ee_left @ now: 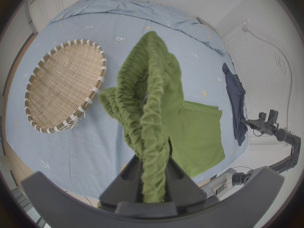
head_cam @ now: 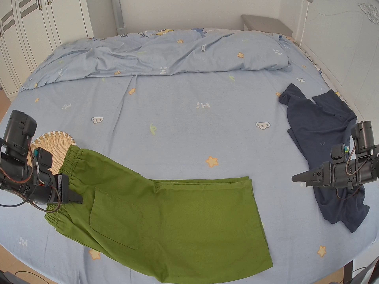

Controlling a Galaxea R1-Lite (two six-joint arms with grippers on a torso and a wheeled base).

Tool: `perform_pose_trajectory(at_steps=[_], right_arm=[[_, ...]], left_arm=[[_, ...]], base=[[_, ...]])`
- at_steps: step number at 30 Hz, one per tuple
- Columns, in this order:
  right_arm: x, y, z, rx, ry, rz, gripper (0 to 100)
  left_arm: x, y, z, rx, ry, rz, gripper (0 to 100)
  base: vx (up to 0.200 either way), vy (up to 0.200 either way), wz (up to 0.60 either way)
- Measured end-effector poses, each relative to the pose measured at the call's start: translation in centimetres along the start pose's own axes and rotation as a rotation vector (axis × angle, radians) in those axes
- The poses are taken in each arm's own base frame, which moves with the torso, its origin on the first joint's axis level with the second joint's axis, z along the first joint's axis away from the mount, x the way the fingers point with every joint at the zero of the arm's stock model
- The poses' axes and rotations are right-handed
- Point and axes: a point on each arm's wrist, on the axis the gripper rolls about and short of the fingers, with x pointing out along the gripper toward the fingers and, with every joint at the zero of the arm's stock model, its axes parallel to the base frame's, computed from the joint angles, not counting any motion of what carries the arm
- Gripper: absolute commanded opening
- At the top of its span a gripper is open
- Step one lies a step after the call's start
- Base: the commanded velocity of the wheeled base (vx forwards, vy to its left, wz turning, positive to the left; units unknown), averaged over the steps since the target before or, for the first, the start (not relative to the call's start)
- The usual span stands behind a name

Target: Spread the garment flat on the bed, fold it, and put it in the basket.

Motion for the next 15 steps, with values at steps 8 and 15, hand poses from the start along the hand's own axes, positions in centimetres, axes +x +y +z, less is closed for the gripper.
perform_pose_trajectory(at_steps=[8,15], right_arm=[[-0.5,0.2,0.1,-0.005,-0.016,-0.003,100],[-0.7,0.2,0.0,-0.007,-0.019,-0.004,100]], left_arm=[[-0.5,-5.2,-0.2,0.105,0.009,0.008,0],[-0.2,-9.5,-0.7,0.204,0.016,-0.039,0]], base=[[0.000,0.000,0.00],[0.000,0.000,0.00]])
